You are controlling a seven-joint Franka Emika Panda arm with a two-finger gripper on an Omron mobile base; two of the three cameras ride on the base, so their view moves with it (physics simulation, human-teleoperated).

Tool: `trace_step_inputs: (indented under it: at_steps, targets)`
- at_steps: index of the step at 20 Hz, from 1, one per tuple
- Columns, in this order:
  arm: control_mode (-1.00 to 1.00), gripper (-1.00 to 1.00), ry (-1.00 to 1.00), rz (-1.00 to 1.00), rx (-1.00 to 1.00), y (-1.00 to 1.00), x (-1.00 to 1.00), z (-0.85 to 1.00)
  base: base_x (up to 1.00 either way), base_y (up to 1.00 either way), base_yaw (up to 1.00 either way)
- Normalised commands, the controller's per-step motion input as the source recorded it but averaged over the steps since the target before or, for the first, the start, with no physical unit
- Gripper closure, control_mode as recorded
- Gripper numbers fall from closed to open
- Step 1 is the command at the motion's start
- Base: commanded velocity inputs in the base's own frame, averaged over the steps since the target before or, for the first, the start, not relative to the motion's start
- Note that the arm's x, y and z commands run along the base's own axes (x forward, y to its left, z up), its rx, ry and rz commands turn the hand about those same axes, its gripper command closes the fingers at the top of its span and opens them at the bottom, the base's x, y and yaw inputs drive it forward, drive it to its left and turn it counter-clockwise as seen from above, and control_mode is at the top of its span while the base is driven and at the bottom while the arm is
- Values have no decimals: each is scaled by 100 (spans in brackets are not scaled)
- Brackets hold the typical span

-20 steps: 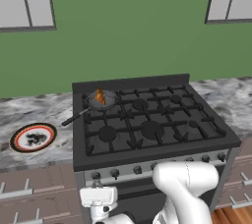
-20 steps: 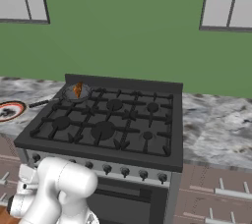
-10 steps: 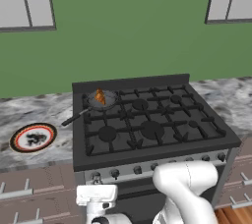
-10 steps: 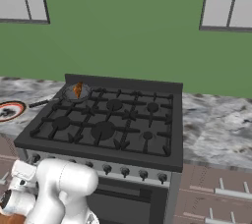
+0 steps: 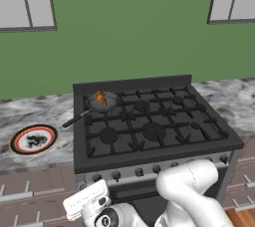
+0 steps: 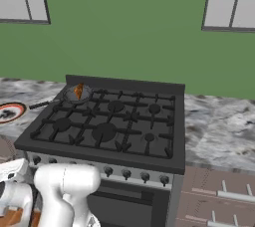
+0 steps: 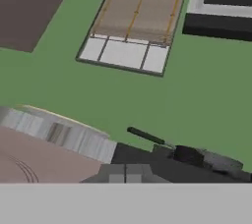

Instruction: Pick the croissant and place it on the pan. Then turn on the stove to warm the croissant.

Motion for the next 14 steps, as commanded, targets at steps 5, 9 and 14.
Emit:
trace_step_inputs:
  at_steps: [5,9,14]
  targets:
    - [-100,100,10,100,10,0,-10,-14,0,0,0]
    - [-100,100,0,5,16,-61,-56,0,0,0,0]
    - [-100,100,-4,-4,12,-70,0,2,0,0,0]
